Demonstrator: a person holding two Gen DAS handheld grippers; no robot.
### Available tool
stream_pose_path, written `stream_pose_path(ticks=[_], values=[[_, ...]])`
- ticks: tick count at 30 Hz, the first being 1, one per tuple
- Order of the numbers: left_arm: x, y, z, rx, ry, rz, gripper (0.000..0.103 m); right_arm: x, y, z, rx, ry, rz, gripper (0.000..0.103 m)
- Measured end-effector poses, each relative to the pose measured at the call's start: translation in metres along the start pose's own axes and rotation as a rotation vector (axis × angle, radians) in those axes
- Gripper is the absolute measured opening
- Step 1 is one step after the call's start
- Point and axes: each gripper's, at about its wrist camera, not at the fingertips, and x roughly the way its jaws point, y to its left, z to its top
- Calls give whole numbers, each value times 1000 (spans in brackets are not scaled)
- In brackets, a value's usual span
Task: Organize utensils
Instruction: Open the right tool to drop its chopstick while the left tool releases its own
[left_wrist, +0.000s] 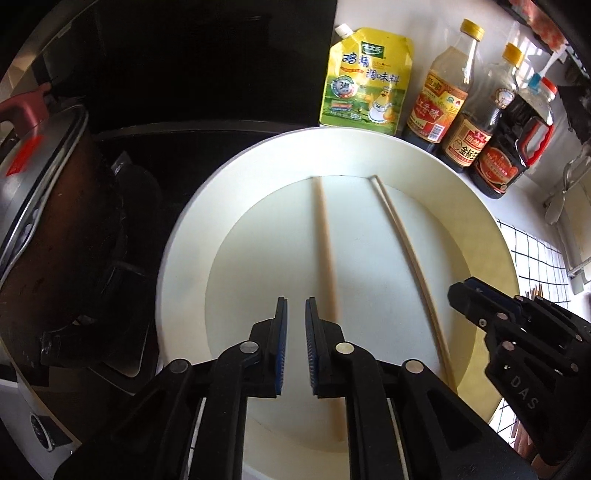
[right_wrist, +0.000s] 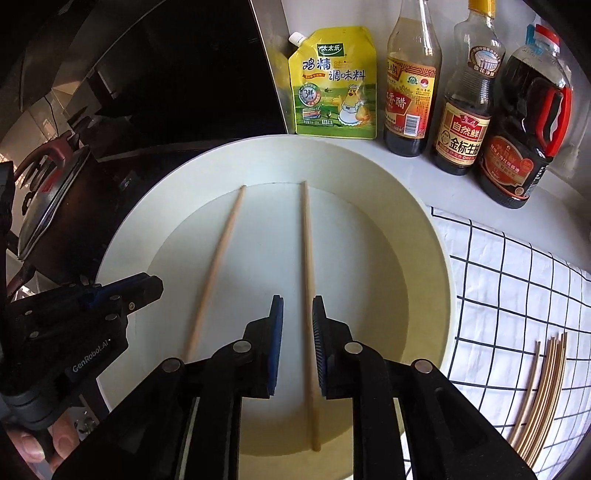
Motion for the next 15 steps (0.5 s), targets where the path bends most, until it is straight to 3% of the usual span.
stream_pose_path(ticks=[7,8,11,13,15], values=[[-16,3,-12,-3,-33,29,26,-20,-5,-10,23,-22,7,18],[-20,3,-14,-2,-40,32,33,-22,-5,-11,24,-26,7,19],[-34,2,-20,-12,-99,47,82,-32,-7,-16,29,-43,11,23],[-49,1,-26,-15,-165,45,85,-39,-8,-20,33,-52,10,23],[-55,-2,-29,-8,-170,42,85,-46,-9,-24,36,-58,9,23]])
